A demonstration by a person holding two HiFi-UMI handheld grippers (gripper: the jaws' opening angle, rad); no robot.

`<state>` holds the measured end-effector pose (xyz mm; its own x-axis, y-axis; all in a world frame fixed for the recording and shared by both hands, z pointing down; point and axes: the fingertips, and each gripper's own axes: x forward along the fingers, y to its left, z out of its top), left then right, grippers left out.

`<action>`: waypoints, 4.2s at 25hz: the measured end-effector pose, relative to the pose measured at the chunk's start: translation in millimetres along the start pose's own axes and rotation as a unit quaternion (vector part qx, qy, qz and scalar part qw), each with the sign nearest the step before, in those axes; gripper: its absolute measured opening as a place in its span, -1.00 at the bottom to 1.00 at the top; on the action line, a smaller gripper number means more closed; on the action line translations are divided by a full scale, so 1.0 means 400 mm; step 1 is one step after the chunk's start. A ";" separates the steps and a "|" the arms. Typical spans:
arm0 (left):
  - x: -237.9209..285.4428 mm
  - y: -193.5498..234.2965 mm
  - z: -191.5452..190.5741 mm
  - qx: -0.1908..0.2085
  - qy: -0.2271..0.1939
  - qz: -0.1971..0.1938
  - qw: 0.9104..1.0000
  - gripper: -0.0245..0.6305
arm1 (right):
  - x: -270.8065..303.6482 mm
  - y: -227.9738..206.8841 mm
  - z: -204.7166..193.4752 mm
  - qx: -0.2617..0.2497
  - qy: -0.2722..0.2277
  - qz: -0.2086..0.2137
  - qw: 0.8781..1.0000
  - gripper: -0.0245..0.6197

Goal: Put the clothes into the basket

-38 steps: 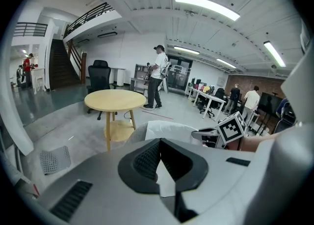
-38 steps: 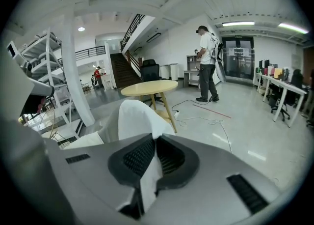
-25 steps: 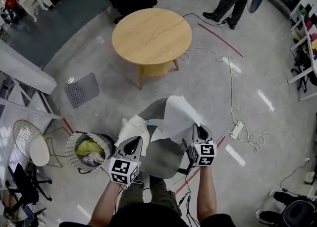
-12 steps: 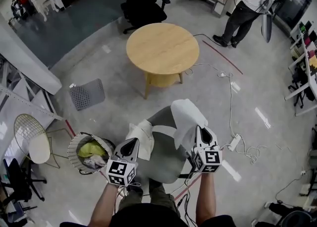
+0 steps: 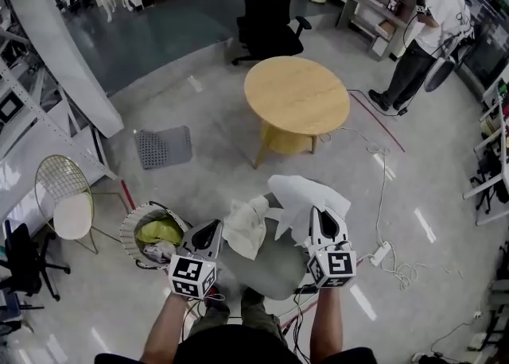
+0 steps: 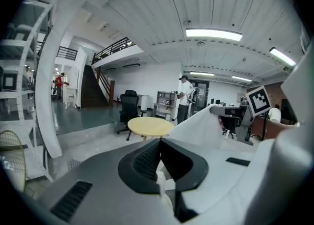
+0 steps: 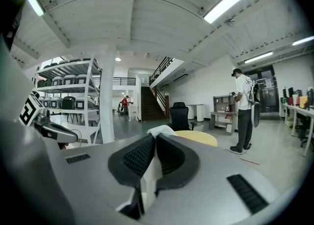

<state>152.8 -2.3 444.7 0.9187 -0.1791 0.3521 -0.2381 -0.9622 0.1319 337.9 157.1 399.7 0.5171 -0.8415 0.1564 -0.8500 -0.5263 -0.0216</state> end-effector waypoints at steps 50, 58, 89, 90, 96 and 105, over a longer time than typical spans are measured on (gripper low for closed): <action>-0.797 0.810 -0.328 -0.141 -0.019 0.326 0.934 -0.90 | 0.342 1.413 -0.158 -0.030 0.078 0.410 0.908 -0.81; -0.793 0.869 -0.472 -0.175 0.008 0.337 0.925 -0.90 | 0.399 1.505 -0.353 -0.053 0.139 0.425 0.893 -0.81; -0.816 0.821 -0.576 -0.201 0.023 0.340 0.918 -0.90 | 0.359 1.534 -0.515 -0.052 0.163 0.433 0.885 -0.19; -0.816 0.818 -0.567 -0.198 0.021 0.340 0.919 -0.90 | 0.355 1.530 -0.505 -0.051 0.160 0.433 0.886 -0.19; -0.811 0.802 -0.519 -0.181 0.013 0.332 0.926 -0.90 | 0.329 1.490 -0.432 -0.048 0.130 0.416 0.899 -0.19; -0.769 0.756 -0.410 -0.148 -0.009 0.303 0.941 -0.90 | 0.287 1.364 -0.317 -0.047 0.087 0.378 0.921 -0.36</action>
<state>-253.6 -204.5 528.1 0.5905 -0.6828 0.4301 -0.7951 -0.5836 0.1651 -79.1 -211.2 531.0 -0.2419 -0.9266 0.2878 -0.9697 0.2205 -0.1050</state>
